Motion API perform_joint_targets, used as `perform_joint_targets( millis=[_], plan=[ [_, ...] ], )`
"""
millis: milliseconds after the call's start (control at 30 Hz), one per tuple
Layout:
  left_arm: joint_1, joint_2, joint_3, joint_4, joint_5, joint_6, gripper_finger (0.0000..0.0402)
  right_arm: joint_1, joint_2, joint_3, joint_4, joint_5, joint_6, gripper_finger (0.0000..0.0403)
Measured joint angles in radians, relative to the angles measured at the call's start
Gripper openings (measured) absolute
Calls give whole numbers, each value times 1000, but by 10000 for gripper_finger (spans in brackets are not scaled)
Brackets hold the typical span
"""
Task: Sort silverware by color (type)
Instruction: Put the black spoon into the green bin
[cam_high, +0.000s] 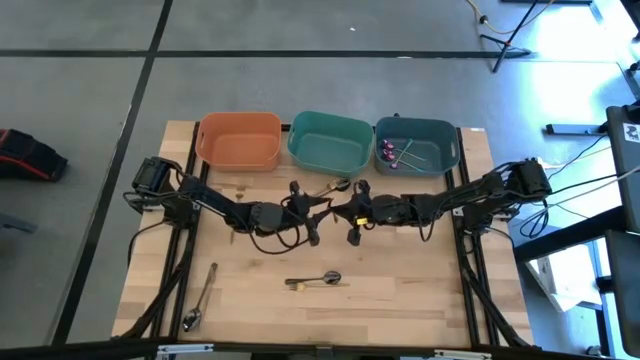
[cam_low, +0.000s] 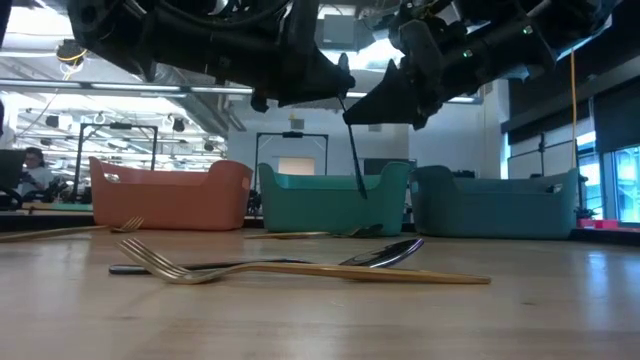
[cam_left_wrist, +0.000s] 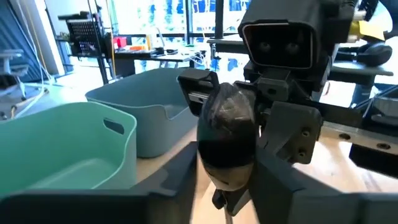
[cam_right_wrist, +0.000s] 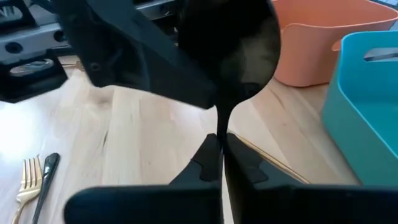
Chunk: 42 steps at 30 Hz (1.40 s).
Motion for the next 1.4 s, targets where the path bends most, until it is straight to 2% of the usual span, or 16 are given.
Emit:
perform_joint_targets(
  millis=[133, 200, 333, 433, 600, 700, 867, 1067, 1200, 1400],
  plan=[
    [0, -2, 0, 1, 11, 50, 35, 0, 0, 0, 16, 0, 0, 6],
    [1, -2, 0, 1, 18, 73, 12, 0, 0, 0, 21, 0, -4, 15],
    [4, -6, 0, -6, 22, 117, 13, -6, -36, 0, -11, 2, -33, 50],
    [15, -25, 0, -19, 13, 158, 14, -6, -115, 2, -121, 12, -68, 82],
    [80, -78, 0, -28, 14, 181, 14, -6, -253, -50, -256, 92, -104, 114],
    [156, -119, 0, -22, 55, 164, 14, -7, -302, -137, -220, 136, -110, 119],
    [330, -122, 0, 10, 156, 90, 14, -7, -304, -277, 3, 149, -152, 118],
    [524, -111, 2, 19, 288, -30, 14, -6, -299, -327, 116, 150, -217, 118],
    [585, -69, 38, 22, 344, -61, 14, -7, -293, -328, 117, 158, -232, 118],
    [601, 57, 134, -21, 374, -75, 14, -28, -231, -328, 119, 149, -215, 118]
  ],
)
